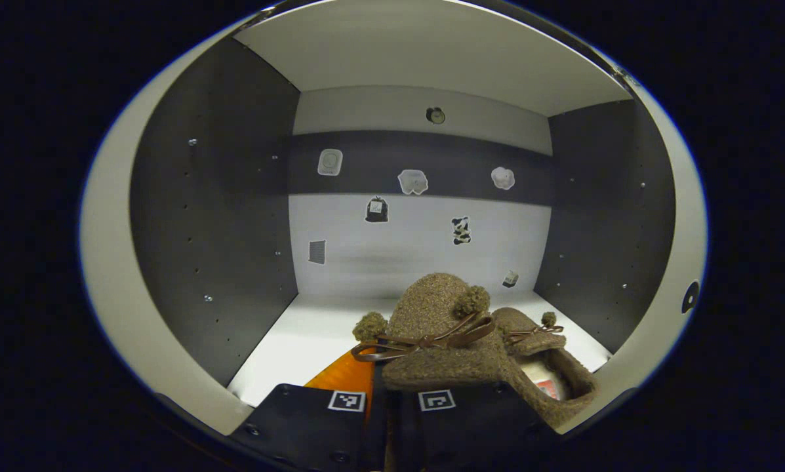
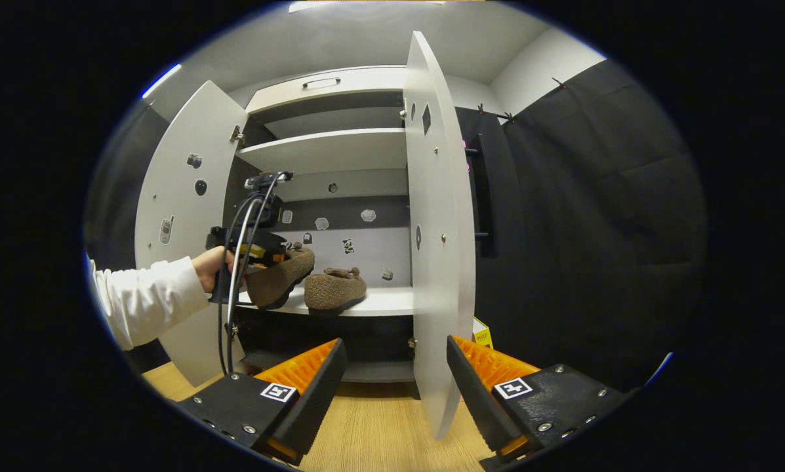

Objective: Grab one shoe with the right hand and put it into the shoe cabinet, grab the other shoe with the left hand and put it into the shoe cabinet; then close the right door with the right hand and the left door with the left hand.

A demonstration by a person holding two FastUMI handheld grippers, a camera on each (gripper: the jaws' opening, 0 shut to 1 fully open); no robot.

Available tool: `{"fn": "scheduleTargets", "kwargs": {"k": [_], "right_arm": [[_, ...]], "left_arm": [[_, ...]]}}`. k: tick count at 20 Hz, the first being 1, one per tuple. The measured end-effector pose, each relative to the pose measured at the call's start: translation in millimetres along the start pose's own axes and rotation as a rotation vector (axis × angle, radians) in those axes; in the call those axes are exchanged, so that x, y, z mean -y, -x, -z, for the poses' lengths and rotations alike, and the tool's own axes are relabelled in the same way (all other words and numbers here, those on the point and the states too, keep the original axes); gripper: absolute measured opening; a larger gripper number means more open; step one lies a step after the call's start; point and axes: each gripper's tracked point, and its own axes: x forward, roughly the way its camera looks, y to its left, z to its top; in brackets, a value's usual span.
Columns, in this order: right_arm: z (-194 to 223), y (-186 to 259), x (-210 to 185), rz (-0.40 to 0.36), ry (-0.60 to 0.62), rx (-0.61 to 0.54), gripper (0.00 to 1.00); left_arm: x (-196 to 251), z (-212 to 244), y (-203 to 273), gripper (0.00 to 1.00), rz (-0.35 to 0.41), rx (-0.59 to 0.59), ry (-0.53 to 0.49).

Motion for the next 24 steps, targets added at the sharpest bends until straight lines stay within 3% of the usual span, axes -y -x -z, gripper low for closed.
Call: {"fn": "scheduleTargets", "kwargs": {"k": [7,10,11,12,17,18,19,21,22,24], "right_arm": [[-0.5,2.4,17.5,0.047,0.018,0.003,0.94],[0.9,1.5,24.0,0.064,0.017,0.002,0.94],[2.5,1.9,26.3,0.069,0.016,-0.001,0.94],[3.0,0.4,29.4,0.075,0.016,-0.002,0.94],[0.9,-4.2,35.8,0.087,0.019,-0.002,0.94],[-0.6,-5.1,35.7,0.086,0.021,-0.001,0.94],[-1.2,-5.5,35.3,0.085,0.021,-0.001,0.94],[-0.8,-7.9,34.0,0.08,0.019,0.0,0.94],[-1.9,-8.0,32.2,0.078,0.02,-0.001,0.94],[-4.1,-9.7,29.3,0.073,0.02,0.002,0.94]], "left_arm": [[4.9,23.1,-60.4,0.15,-0.022,-0.119,0.017],[-1.5,32.3,-64.6,0.23,-0.035,-0.146,0.034],[-1.2,36.4,-65.8,0.27,-0.029,-0.153,0.049],[-2.2,41.3,-65.7,0.37,-0.025,-0.17,0.061],[-1.0,43.0,-64.8,0.52,0.016,-0.167,0.095],[2.4,41.8,-62.8,0.63,0.034,-0.166,0.094],[2.4,39.0,-60.7,0.61,0.04,-0.159,0.081],[-5.2,34.8,-56.2,0.75,0.03,-0.151,0.038],[-7.7,32.9,-52.7,0.89,0.03,-0.151,0.032],[-5.8,30.1,-45.9,0.97,0.062,-0.148,0.055]]}}
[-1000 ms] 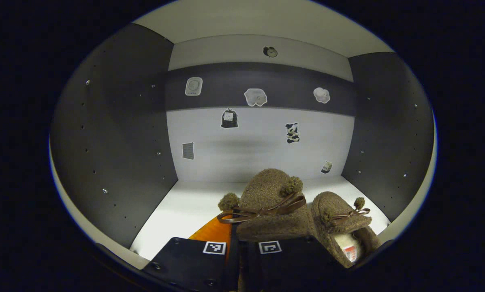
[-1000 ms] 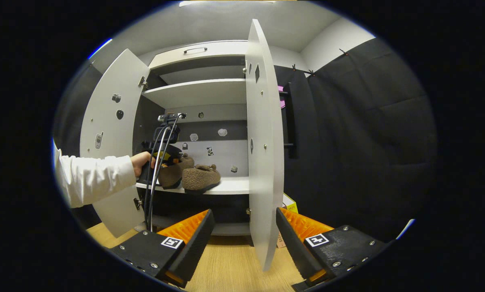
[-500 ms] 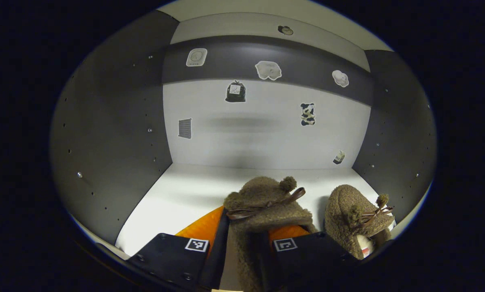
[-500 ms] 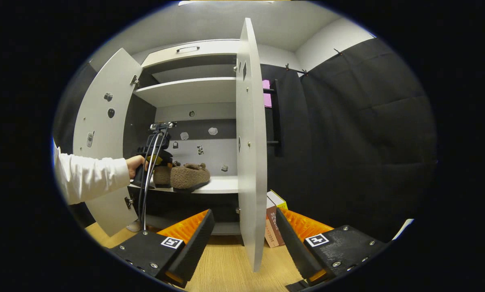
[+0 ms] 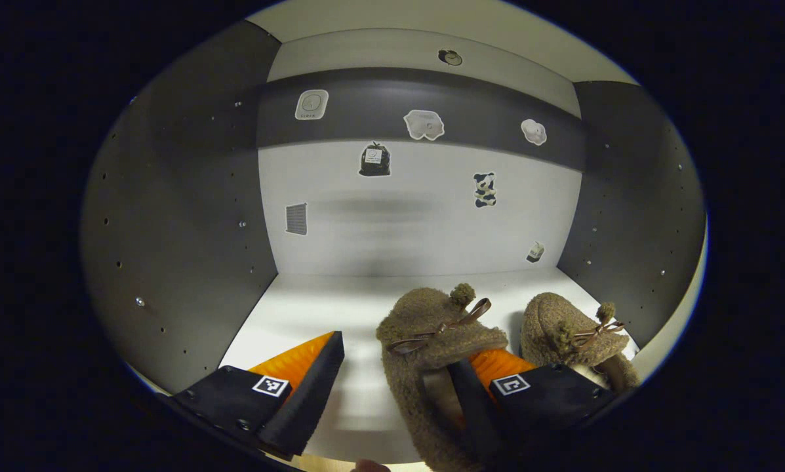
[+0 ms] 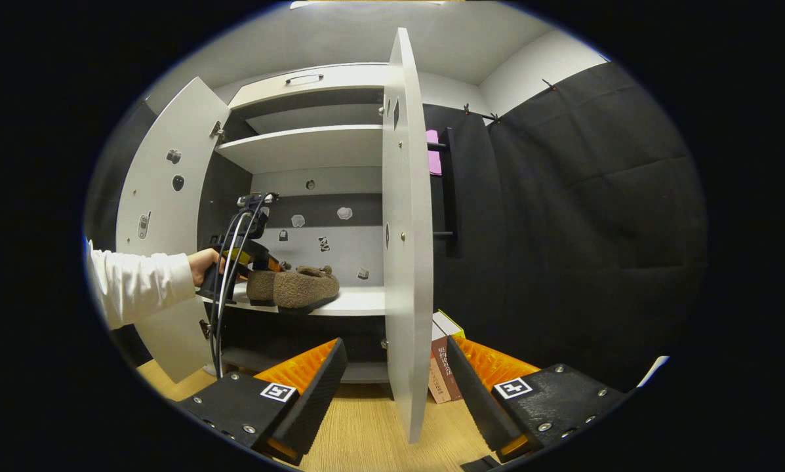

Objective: Grab one shoe with the right hand and put it into the shoe cabinet, grab the other shoe with the left hand and put it into the shoe cabinet; then close the right door with the right hand and the left door with the left hand.

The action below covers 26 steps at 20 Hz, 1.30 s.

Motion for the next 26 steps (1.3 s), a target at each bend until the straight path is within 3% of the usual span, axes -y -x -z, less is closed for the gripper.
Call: {"fn": "scheduleTargets", "kwargs": {"k": [6,9,18,20,22,26], "right_arm": [[-0.8,0.5,-8.7,-0.017,0.0,0.003,0.94],[-1.6,1.8,-13.0,-0.026,0.003,0.007,0.94],[-11.2,13.9,-19.7,-0.072,-0.016,0.034,0.94],[-11.0,18.6,-19.0,-0.077,-0.021,0.039,0.94],[-8.2,22.4,-18.1,-0.084,-0.018,0.031,0.94],[-8.8,28.8,-20.4,-0.104,-0.02,0.032,0.97]], "left_arm": [[18.3,-10.5,36.7,0.97,0.125,0.021,0.03],[25.1,-37.3,64.5,0.97,0.163,0.131,0.028],[42.1,-59.3,193.8,0.99,0.181,0.357,-0.01],[43.9,-48.8,215.8,0.94,0.169,0.397,-0.027],[43.5,-27.8,235.4,0.99,0.157,0.403,-0.02],[29.0,15.6,270.0,0.97,0.111,0.405,0.02]]}}
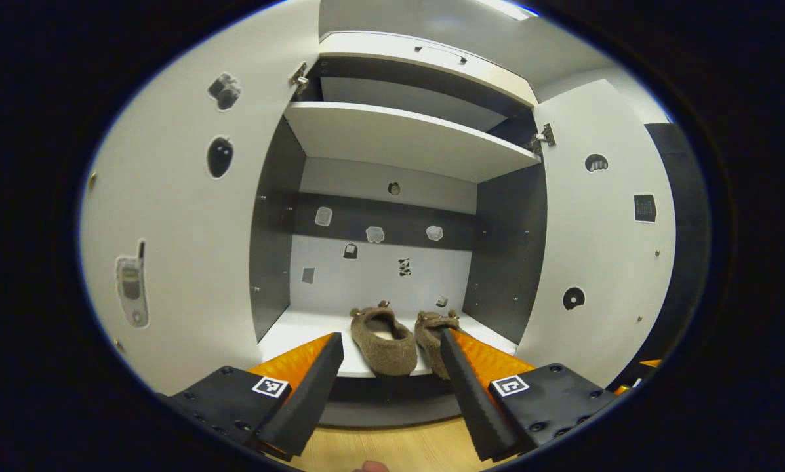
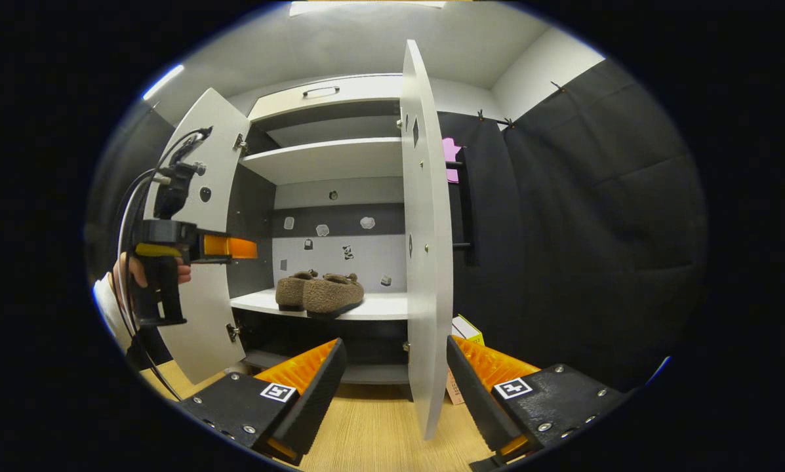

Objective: Grab one shoe with the right hand and put it into the shoe cabinet, grab the other shoe with the left hand and put it into the shoe cabinet; then close the right door with the right hand and the left door with the left hand.

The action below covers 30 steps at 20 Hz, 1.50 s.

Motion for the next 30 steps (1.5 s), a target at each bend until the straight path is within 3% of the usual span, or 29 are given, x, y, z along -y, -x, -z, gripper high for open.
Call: {"fn": "scheduleTargets", "kwargs": {"k": [2,4,9,12,13,15,17,21,26,27,30], "right_arm": [[1.0,0.7,-3.5,-0.013,-0.002,-0.002,0.94],[3.0,1.8,-8.5,-0.027,0.0,-0.002,0.94],[9.6,-0.3,-29.3,-0.081,-0.003,-0.011,0.94],[13.9,-0.8,-40.1,-0.106,-0.008,-0.019,0.94],[15.1,-0.5,-42.9,-0.113,-0.012,-0.021,0.97],[16.8,-0.2,-46.8,-0.123,-0.02,-0.024,0.94],[15.2,-2.3,-46.2,-0.121,-0.017,-0.023,0.97],[-10.4,-1.3,-38.2,-0.133,-0.056,0.019,0.94],[-70.4,-7.3,39.4,0.023,-0.02,0.121,0.94],[-84.2,-9.3,54.6,0.052,-0.01,0.137,0.98],[-120.4,-13.2,100.0,0.131,0.012,0.175,0.94]], "left_arm": [[-12.8,15.4,25.0,0.94,-0.052,-0.005,-0.002],[-26.2,28.0,47.5,0.99,-0.106,-0.007,0.004],[-51.4,50.9,96.5,0.94,-0.2,0.015,0.018],[-51.5,59.8,121.4,0.99,-0.206,0.04,0.02],[-52.7,62.5,128.7,0.97,-0.216,0.046,0.016],[-52.7,65.3,141.2,0.94,-0.236,0.052,-0.007],[-49.1,66.1,148.6,0.96,-0.239,0.062,-0.031],[-43.3,69.4,156.5,0.97,-0.236,0.072,-0.044],[-35.0,76.1,157.5,0.96,-0.206,0.077,-0.044],[-35.3,78.1,156.6,0.96,-0.202,0.071,-0.042],[-35.0,81.8,156.3,0.94,-0.196,0.062,-0.036]]}}
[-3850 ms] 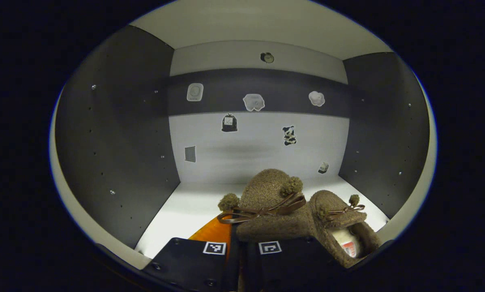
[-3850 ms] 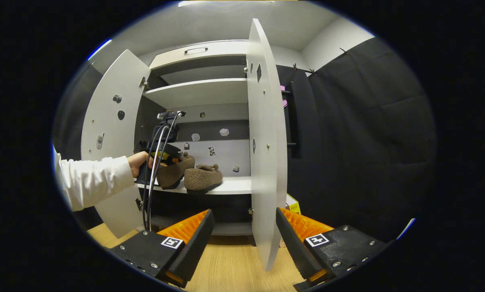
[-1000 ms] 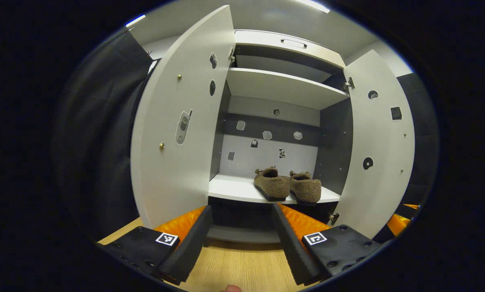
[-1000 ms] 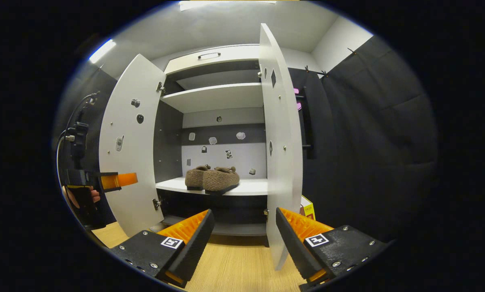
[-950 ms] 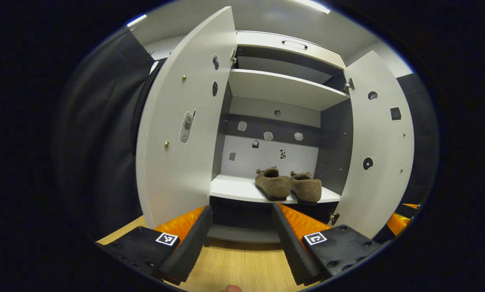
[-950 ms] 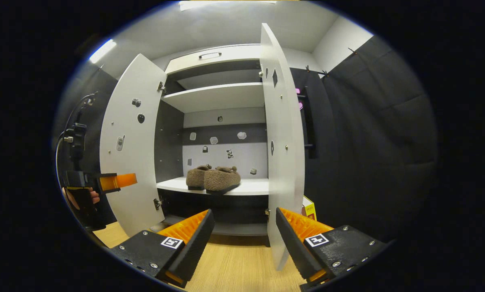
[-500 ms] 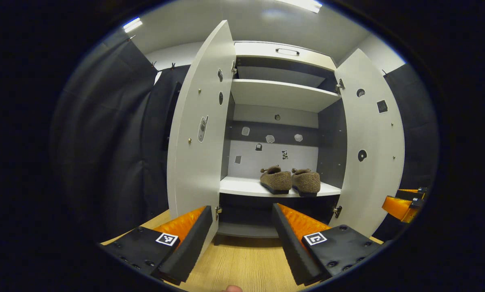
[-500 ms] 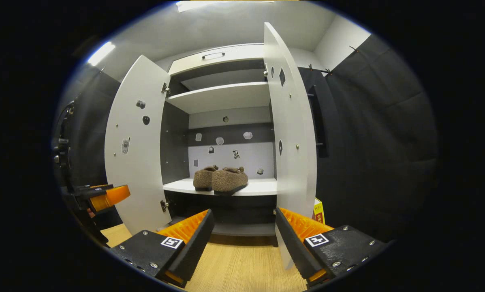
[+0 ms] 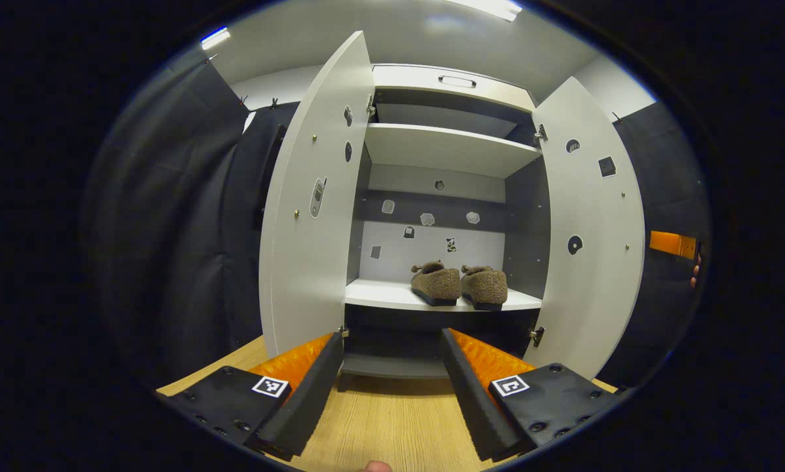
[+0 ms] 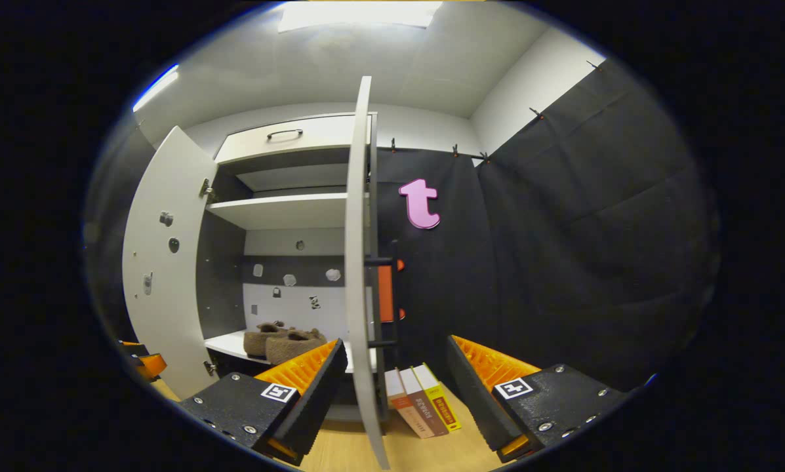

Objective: Grab one shoe with the right hand and put it into the shoe cabinet, grab the other shoe with the left hand and put it into the shoe cabinet; then close the right door with the right hand and the left door with the left hand.

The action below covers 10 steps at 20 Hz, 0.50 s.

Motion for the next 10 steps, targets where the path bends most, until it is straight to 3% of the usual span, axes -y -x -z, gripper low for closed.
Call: {"fn": "scheduleTargets", "kwargs": {"k": [4,5,10], "right_arm": [[-26.4,-35.0,41.4,0.057,-0.015,0.034,0.94],[-28.1,-45.1,48.9,0.067,-0.014,0.034,0.98],[-33.6,-79.0,53.5,0.071,0.037,0.048,0.94]], "left_arm": [[-7.7,6.0,1.1,0.96,-0.007,-0.019,0.017],[-12.1,6.7,1.6,0.97,-0.013,-0.02,0.02],[-31.4,3.6,5.2,0.97,-0.059,-0.011,0.005]]}}
